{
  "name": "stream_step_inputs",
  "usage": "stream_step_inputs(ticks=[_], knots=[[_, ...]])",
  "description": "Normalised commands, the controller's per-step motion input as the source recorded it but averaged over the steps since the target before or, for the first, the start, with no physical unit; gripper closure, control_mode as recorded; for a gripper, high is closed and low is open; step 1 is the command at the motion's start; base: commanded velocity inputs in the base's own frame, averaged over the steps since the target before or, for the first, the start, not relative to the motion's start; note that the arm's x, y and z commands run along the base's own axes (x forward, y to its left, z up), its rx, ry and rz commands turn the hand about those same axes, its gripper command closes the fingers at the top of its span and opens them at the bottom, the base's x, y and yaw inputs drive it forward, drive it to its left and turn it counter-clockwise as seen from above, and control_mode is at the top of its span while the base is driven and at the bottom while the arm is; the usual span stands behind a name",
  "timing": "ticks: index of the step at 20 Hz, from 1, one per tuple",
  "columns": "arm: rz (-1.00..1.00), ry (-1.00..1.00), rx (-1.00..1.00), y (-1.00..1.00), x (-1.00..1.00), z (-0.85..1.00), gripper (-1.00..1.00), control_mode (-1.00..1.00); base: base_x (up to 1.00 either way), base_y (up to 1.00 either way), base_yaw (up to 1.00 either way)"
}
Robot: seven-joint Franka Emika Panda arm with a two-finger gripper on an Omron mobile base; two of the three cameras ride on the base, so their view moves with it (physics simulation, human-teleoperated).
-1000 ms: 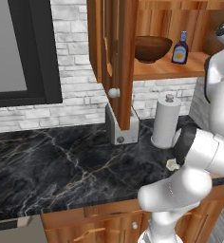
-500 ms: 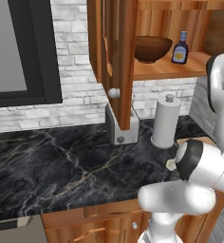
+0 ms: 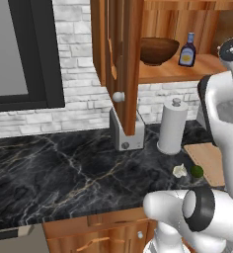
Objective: Open the cabinet. Place the bowl and condiment on the counter. Then place the lime and garlic on the cutting board.
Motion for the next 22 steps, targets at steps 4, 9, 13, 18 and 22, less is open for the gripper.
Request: stream_step_inputs(ticks=[4, 9, 13, 18, 22], knots=[[0.25, -0.03, 0.07, 0.39, 0.00, 0.00, -1.00, -1.00, 0.00, 0.00, 0.00], [0.11, -0.06, 0.09, 0.06, 0.00, 0.05, -1.00, -1.00, 0.00, 0.00, 0.00], [0.04, 0.00, 0.03, 0.06, 0.01, 0.02, -1.00, -1.00, 0.00, 0.00, 0.00], [0.17, -0.04, 0.04, 0.44, 0.08, 0.15, -1.00, -1.00, 0.00, 0.00, 0.00], [0.23, 0.00, 0.04, 0.42, 0.07, 0.13, -1.00, -1.00, 0.00, 0.00, 0.00]])
